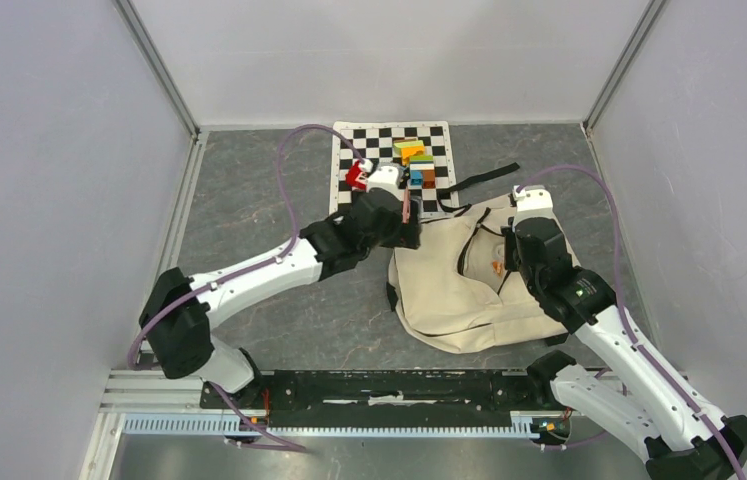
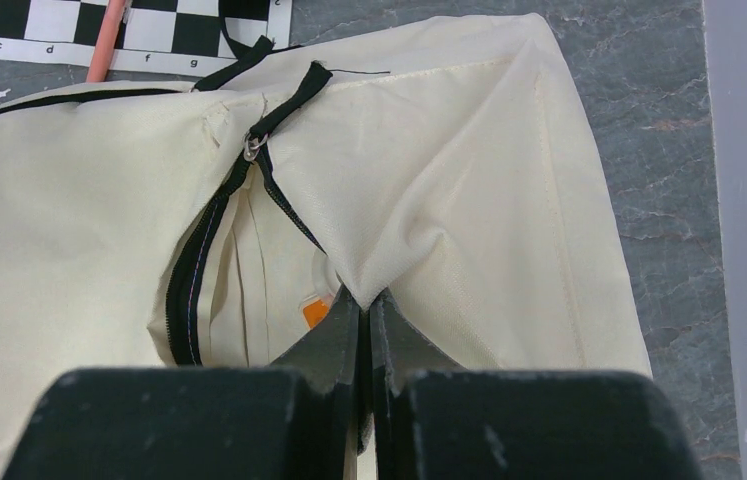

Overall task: Pack the student bag
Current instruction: Place the stationery in the student bag, then pick up the stationery from the center of the board.

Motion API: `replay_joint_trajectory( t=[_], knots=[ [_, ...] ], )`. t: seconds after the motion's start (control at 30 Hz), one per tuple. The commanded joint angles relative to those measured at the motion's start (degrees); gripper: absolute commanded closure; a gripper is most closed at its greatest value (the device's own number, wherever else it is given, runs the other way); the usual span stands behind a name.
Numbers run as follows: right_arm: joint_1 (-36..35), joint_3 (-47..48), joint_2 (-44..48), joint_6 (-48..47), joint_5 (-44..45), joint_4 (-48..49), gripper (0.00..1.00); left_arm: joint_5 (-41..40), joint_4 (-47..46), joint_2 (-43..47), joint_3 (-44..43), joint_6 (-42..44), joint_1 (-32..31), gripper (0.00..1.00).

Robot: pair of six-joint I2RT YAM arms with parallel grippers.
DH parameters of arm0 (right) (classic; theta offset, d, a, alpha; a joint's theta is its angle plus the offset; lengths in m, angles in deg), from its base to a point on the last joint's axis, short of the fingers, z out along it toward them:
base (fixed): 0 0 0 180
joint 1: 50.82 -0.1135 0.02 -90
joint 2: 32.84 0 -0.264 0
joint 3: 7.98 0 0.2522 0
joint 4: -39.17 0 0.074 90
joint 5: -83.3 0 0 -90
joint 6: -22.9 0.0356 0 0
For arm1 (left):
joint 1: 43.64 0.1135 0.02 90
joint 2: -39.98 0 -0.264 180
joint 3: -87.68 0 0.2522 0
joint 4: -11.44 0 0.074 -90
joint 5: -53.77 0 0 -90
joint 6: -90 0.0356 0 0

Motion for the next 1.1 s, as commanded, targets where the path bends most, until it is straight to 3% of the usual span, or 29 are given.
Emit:
replay_joint_trajectory(
  t=[0.0,0.33,0.63,1.07],
  knots=[
    [-0.1,1.0,1.3,0.8,0.5,4.9,1.00,-3.3,4.6,2.9,5.5,2.9,7.3,0.00],
    [-0.1,1.5,1.1,0.4,0.6,4.3,1.00,0.6,10.8,-6.5,1.3,10.9,15.8,0.22],
    [-0.1,1.1,1.6,0.1,1.3,3.6,1.00,7.0,16.9,-19.0,-7.5,17.6,16.8,0.26],
    [-0.1,2.2,1.2,-0.4,1.8,2.6,1.00,6.2,16.4,-25.0,-8.6,19.2,17.5,0.47]
  ],
)
